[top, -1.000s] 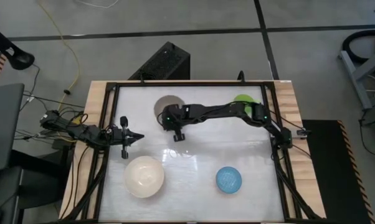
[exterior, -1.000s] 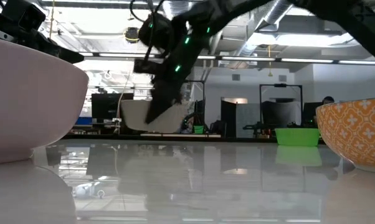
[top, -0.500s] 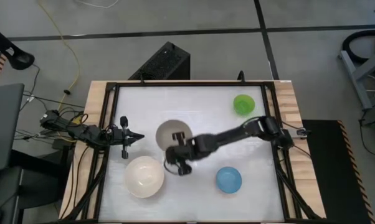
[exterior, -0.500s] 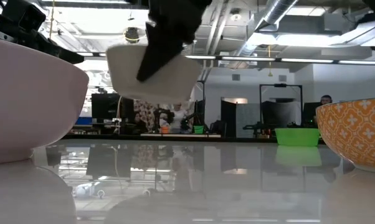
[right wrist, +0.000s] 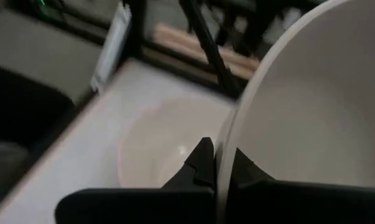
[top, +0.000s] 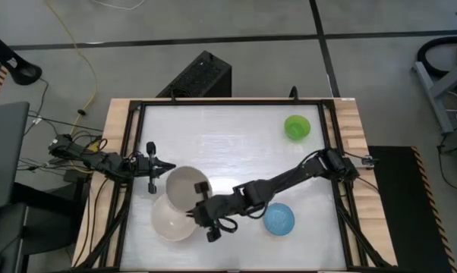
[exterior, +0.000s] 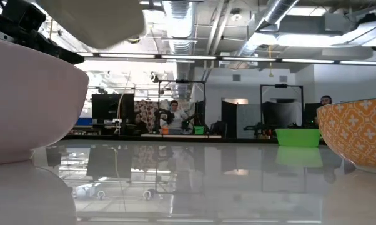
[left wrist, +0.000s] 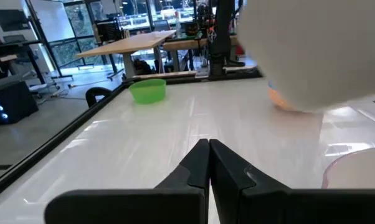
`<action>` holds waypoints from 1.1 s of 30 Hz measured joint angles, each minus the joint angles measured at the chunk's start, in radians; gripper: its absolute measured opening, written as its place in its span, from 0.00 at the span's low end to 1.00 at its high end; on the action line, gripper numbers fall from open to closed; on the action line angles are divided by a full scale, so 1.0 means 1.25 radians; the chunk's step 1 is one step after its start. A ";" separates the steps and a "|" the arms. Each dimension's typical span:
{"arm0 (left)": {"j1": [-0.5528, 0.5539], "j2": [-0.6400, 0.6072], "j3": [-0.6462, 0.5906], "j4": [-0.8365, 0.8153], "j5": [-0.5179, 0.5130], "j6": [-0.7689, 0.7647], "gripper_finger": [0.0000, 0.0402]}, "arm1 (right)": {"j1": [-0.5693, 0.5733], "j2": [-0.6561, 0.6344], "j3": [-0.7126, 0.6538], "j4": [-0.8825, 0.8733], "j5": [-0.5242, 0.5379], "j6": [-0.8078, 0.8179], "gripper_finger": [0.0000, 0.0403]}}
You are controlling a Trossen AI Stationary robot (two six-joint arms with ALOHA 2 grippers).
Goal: Nest bowls inside each other by size order
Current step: Stack the gray bowl on top of the white bowl
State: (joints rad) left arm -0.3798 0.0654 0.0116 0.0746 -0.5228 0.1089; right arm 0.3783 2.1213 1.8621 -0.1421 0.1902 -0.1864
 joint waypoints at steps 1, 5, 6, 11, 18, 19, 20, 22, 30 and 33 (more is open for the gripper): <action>0.000 0.000 0.000 0.000 0.000 0.000 0.00 | -0.003 0.010 0.001 0.029 -0.015 -0.002 0.02; 0.000 0.000 0.000 0.000 0.000 0.000 0.00 | -0.004 0.069 -0.002 0.112 -0.066 -0.014 0.02; 0.000 0.000 0.000 0.000 0.000 0.000 0.00 | -0.001 0.075 -0.004 0.119 -0.066 -0.017 0.02; 0.000 0.000 0.000 0.000 0.001 0.000 0.00 | 0.010 0.070 0.001 0.172 -0.086 0.002 0.02; 0.000 0.000 0.000 0.000 0.002 0.000 0.00 | 0.015 0.099 -0.002 0.167 -0.105 -0.019 0.02; 0.000 0.000 0.000 0.000 0.002 0.000 0.00 | 0.014 0.103 -0.002 0.171 -0.122 -0.023 0.02; 0.000 0.000 0.000 0.000 0.002 0.000 0.00 | 0.012 0.115 -0.001 0.192 -0.133 -0.023 0.02; 0.000 0.000 0.000 0.000 0.002 0.000 0.00 | 0.007 0.127 0.001 0.181 -0.134 -0.020 0.02; 0.000 0.000 0.000 0.000 0.001 0.000 0.00 | 0.006 0.124 -0.001 0.129 -0.135 -0.039 0.02; 0.000 0.000 0.000 0.000 0.001 0.000 0.00 | 0.004 0.123 -0.001 0.123 -0.137 -0.041 0.02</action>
State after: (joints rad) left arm -0.3798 0.0654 0.0119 0.0749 -0.5214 0.1092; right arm 0.3836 2.2753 1.8614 0.0121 0.0194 -0.2375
